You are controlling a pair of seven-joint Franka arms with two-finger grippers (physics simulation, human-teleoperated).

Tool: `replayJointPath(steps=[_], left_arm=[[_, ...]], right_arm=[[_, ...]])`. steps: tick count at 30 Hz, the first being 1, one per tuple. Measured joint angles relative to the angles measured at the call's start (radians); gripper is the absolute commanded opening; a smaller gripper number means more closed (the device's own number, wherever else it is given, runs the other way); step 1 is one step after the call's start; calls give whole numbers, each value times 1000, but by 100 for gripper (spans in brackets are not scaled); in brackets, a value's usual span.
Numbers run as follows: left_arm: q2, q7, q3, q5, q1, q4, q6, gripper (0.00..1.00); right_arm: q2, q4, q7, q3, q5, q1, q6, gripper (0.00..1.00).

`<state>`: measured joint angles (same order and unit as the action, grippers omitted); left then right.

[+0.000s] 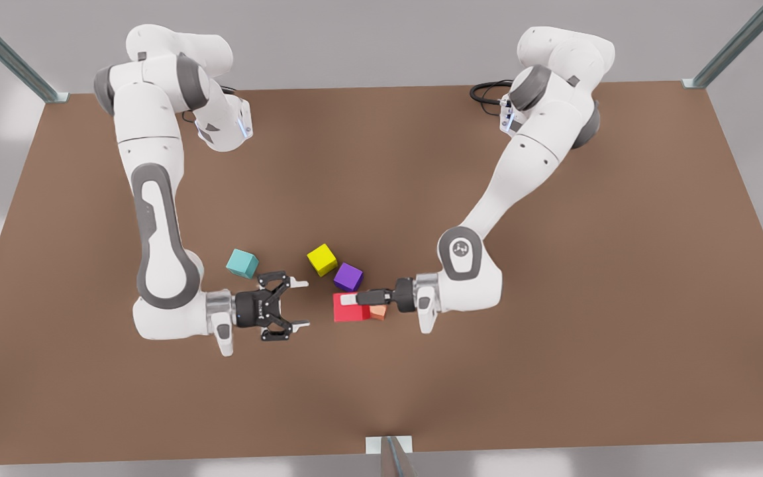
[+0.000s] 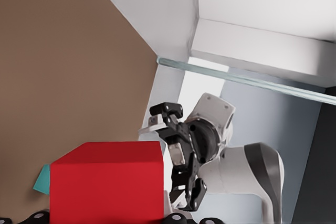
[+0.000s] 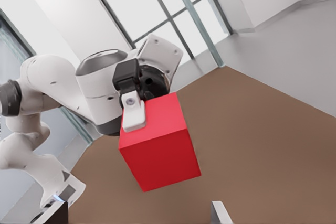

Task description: Pick up red wooden cube and pass to hand red wooden cube and place in blue wooden cube

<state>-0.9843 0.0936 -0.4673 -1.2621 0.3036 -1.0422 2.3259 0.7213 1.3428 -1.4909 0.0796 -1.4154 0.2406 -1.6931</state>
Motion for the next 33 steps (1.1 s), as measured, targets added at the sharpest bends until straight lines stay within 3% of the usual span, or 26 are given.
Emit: replayJointPath(steps=[33], left_arm=[[-4,71,-2,-4,15,5,17,65]], right_arm=[[44,3,-347,-1,-104,71,-76,100]])
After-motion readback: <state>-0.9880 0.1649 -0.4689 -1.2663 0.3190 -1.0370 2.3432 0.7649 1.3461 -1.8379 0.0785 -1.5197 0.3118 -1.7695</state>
